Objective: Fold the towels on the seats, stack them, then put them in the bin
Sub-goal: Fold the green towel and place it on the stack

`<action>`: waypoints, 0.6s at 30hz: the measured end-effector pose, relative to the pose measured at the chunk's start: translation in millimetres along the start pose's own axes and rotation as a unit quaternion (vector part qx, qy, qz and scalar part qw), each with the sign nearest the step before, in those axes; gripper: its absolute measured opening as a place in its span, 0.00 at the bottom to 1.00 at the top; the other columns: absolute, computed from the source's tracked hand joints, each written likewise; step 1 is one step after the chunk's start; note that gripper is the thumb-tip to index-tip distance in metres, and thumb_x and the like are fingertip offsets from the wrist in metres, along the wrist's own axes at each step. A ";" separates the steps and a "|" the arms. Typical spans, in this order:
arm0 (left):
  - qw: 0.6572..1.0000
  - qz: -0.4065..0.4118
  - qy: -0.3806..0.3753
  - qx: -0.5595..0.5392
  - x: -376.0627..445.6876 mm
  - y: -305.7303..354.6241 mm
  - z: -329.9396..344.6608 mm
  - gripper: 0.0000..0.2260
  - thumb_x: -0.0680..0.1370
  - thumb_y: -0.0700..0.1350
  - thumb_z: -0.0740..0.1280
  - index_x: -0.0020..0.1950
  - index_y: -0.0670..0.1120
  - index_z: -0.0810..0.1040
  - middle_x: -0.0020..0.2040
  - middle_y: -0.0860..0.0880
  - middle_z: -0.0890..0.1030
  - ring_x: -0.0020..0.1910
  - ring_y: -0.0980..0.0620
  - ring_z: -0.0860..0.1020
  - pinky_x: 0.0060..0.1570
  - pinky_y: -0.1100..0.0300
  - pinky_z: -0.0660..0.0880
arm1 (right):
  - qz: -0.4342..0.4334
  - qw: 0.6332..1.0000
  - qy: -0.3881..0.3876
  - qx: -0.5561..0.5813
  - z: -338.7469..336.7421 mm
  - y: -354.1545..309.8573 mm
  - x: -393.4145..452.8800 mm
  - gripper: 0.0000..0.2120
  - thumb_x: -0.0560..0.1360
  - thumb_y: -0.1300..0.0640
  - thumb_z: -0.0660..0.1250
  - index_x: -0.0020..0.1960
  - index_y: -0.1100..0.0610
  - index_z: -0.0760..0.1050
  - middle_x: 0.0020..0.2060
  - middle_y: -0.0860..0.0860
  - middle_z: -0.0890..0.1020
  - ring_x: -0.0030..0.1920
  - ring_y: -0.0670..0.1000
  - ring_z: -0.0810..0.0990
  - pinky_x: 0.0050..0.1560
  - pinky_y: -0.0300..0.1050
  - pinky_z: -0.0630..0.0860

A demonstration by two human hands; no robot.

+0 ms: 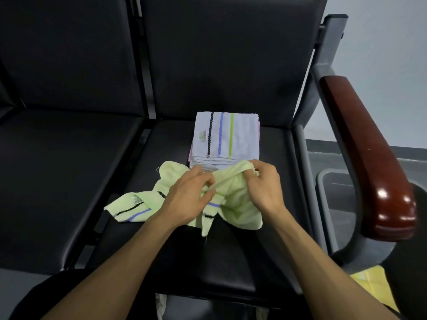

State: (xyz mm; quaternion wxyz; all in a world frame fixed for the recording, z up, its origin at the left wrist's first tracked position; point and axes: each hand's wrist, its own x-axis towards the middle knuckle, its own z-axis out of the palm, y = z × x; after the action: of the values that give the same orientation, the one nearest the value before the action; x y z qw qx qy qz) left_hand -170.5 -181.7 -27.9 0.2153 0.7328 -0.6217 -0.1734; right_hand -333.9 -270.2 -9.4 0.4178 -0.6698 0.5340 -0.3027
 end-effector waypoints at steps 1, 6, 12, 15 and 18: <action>1.000 -0.018 0.001 0.017 1.2 -2.7 0.6 0.04 0.81 0.49 0.66 0.47 0.53 0.73 0.52 0.56 0.70 0.52 0.52 0.71 0.48 0.53 0.72 | 0.002 1.000 0.002 -0.001 -2.1 0.1 0.2 0.11 0.77 0.61 0.59 0.38 0.58 0.76 0.32 0.51 0.77 0.34 0.49 0.73 0.33 0.41 0.69; 0.986 -0.110 0.081 -0.093 6.4 -3.0 -8.5 0.13 0.84 0.48 0.61 0.40 0.45 0.71 0.41 0.53 0.72 0.39 0.54 0.69 0.40 0.56 0.66 | 0.010 0.973 -0.124 -0.197 -5.2 9.4 1.4 0.10 0.80 0.49 0.64 0.57 0.52 0.77 0.49 0.53 0.75 0.45 0.56 0.75 0.44 0.45 0.68; 0.967 -0.163 0.083 -0.179 9.9 1.9 -8.9 0.16 0.84 0.50 0.60 0.45 0.38 0.71 0.30 0.50 0.66 0.26 0.54 0.61 0.26 0.61 0.58 | 0.020 0.983 -0.168 0.075 4.6 -0.1 -5.7 0.18 0.80 0.58 0.66 0.67 0.43 0.73 0.28 0.53 0.73 0.31 0.46 0.73 0.37 0.34 0.73; 0.941 -0.187 0.087 -0.267 12.2 2.3 -6.3 0.14 0.84 0.51 0.62 0.44 0.43 0.75 0.24 0.56 0.66 0.21 0.57 0.62 0.25 0.62 0.57 | 0.028 0.949 -0.243 0.198 7.9 -4.7 -9.2 0.12 0.77 0.55 0.69 0.59 0.45 0.79 0.36 0.71 0.75 0.38 0.57 0.74 0.44 0.55 0.75; 0.917 -0.185 0.070 -0.345 10.2 8.5 -8.0 0.12 0.83 0.50 0.65 0.45 0.44 0.78 0.26 0.61 0.75 0.26 0.61 0.72 0.29 0.68 0.65 | 0.024 0.933 -0.274 0.231 12.5 -8.7 -16.0 0.05 0.78 0.59 0.69 0.53 0.55 0.80 0.31 0.60 0.69 0.32 0.55 0.67 0.35 0.46 0.72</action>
State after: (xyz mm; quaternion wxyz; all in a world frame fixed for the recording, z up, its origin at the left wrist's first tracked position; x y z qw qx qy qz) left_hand -171.8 -192.1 -16.5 0.4621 0.7251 -0.3598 -0.3624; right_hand -323.1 -251.0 -6.9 0.6983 -0.5986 0.3298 -0.2126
